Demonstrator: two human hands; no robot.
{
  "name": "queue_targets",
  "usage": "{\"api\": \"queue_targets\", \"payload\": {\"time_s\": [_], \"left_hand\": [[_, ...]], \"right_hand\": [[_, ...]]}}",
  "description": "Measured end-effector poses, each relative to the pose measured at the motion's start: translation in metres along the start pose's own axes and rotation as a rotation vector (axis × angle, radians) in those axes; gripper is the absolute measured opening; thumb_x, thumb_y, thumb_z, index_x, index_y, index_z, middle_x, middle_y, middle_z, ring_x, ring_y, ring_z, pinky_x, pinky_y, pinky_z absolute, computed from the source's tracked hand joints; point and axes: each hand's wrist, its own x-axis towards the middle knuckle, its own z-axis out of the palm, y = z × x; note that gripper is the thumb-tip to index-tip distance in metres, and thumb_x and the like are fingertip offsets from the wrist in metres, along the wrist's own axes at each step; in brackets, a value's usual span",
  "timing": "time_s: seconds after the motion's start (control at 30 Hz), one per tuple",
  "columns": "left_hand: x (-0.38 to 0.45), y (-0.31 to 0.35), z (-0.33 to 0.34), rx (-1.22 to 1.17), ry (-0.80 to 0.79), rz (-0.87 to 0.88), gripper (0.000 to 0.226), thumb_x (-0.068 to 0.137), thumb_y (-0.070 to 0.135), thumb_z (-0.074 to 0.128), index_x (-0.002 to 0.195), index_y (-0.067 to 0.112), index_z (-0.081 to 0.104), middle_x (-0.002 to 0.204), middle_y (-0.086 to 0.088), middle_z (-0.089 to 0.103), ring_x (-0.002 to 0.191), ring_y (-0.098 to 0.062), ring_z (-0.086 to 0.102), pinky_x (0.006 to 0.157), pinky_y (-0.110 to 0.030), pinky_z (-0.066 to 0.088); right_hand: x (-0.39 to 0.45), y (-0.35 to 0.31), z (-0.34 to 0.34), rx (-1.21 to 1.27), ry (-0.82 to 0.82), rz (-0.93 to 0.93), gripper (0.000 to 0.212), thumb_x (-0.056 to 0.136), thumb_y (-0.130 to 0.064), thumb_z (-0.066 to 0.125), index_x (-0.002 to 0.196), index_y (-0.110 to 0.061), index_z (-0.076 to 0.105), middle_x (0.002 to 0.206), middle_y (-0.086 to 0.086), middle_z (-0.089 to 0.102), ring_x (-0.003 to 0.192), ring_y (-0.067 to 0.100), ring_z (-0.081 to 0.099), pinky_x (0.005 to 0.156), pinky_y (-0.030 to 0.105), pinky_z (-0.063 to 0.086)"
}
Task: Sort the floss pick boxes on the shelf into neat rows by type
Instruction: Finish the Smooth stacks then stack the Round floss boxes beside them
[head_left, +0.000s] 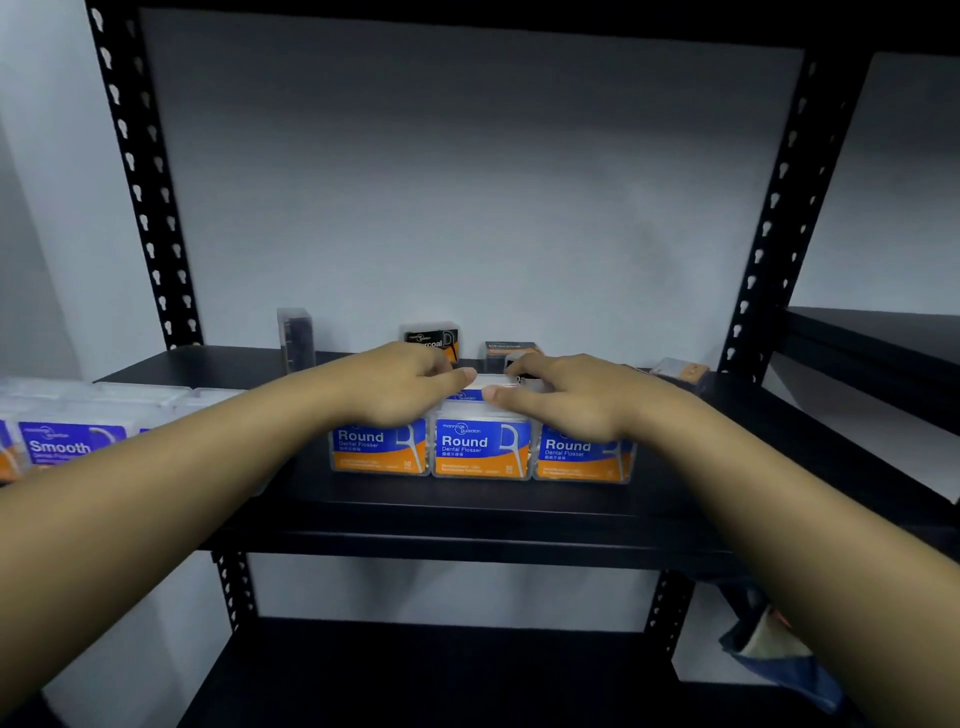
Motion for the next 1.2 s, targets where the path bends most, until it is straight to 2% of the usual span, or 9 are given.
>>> {"api": "queue_targets", "payload": {"time_s": [0.2,0.33,0.5,0.7,0.83,0.93,1.07,1.13,1.2], "left_hand": [[-0.003,0.003,0.007,0.015,0.053,0.059,0.05,0.103,0.053,0.037,0.106,0.014,0.067,0.097,-0.004,0.072,0.088,-0.017,0.068,0.081,-0.04,0.056],[-0.006,0.002,0.011,0.048,0.127,0.091,0.054,0.101,0.055,0.034,0.093,0.013,0.067,0.083,-0.004,0.069,0.08,-0.018,0.066,0.071,-0.04,0.054],[-0.003,-0.001,0.01,0.036,0.127,0.103,0.057,0.101,0.055,0.035,0.095,0.011,0.069,0.086,-0.008,0.073,0.081,-0.022,0.069,0.075,-0.047,0.055],[-0.002,-0.003,0.009,0.022,0.118,0.128,0.051,0.102,0.055,0.038,0.088,0.017,0.069,0.078,-0.002,0.07,0.073,-0.017,0.066,0.063,-0.035,0.048],[-0.005,-0.005,0.006,0.01,0.109,0.127,0.046,0.102,0.053,0.04,0.079,0.022,0.065,0.07,0.004,0.065,0.063,-0.009,0.059,0.057,-0.03,0.042],[-0.007,-0.007,0.007,0.009,0.135,0.139,0.043,0.102,0.05,0.041,0.079,0.023,0.065,0.07,0.004,0.065,0.063,-0.008,0.06,0.056,-0.032,0.044],[-0.009,-0.011,0.007,-0.029,0.199,0.159,0.058,0.101,0.054,0.04,0.075,0.008,0.064,0.06,0.001,0.058,0.055,-0.013,0.051,0.058,-0.036,0.044],[-0.011,-0.015,0.005,-0.123,0.199,0.161,0.058,0.101,0.058,0.037,0.085,0.015,0.073,0.073,0.004,0.071,0.069,-0.012,0.065,0.072,-0.04,0.054],[-0.015,-0.017,0.004,-0.175,0.198,0.151,0.054,0.102,0.057,0.036,0.096,0.022,0.077,0.09,0.006,0.077,0.087,-0.011,0.071,0.085,-0.044,0.055]], "right_hand": [[0.005,0.004,0.007,-0.003,0.047,0.008,0.059,0.092,-0.079,0.035,0.125,-0.037,0.059,0.12,-0.004,0.07,0.093,0.013,0.064,0.085,0.036,0.054],[0.004,0.004,0.01,0.003,0.097,-0.026,0.062,0.09,-0.084,0.027,0.122,-0.042,0.059,0.121,-0.006,0.07,0.101,0.017,0.063,0.086,0.038,0.051],[0.003,0.003,0.012,-0.037,0.143,-0.041,0.066,0.091,-0.083,0.02,0.121,-0.043,0.062,0.119,-0.009,0.071,0.1,0.017,0.062,0.081,0.036,0.047],[0.004,0.001,0.012,-0.097,0.183,-0.038,0.062,0.094,-0.079,0.02,0.118,-0.041,0.063,0.111,-0.005,0.072,0.093,0.017,0.064,0.081,0.037,0.052],[0.003,-0.005,0.013,-0.116,0.19,-0.047,0.062,0.092,-0.081,0.021,0.099,-0.034,0.061,0.092,-0.011,0.065,0.077,0.004,0.056,0.07,0.032,0.045],[-0.004,-0.01,0.013,-0.061,0.173,-0.064,0.067,0.085,-0.087,0.024,0.096,-0.032,0.06,0.089,-0.013,0.062,0.078,0.002,0.055,0.066,0.031,0.042],[-0.011,-0.009,0.01,-0.03,0.122,-0.114,0.067,0.067,-0.094,0.052,0.102,-0.037,0.06,0.096,-0.016,0.061,0.084,0.001,0.057,0.072,0.032,0.048],[-0.009,-0.009,0.011,-0.06,0.151,-0.114,0.066,0.065,-0.093,0.057,0.1,-0.036,0.059,0.095,-0.016,0.059,0.081,0.0,0.054,0.067,0.031,0.043],[-0.007,-0.009,0.012,-0.056,0.165,-0.115,0.067,0.064,-0.093,0.058,0.099,-0.036,0.06,0.094,-0.016,0.059,0.08,0.0,0.054,0.064,0.03,0.041]]}}
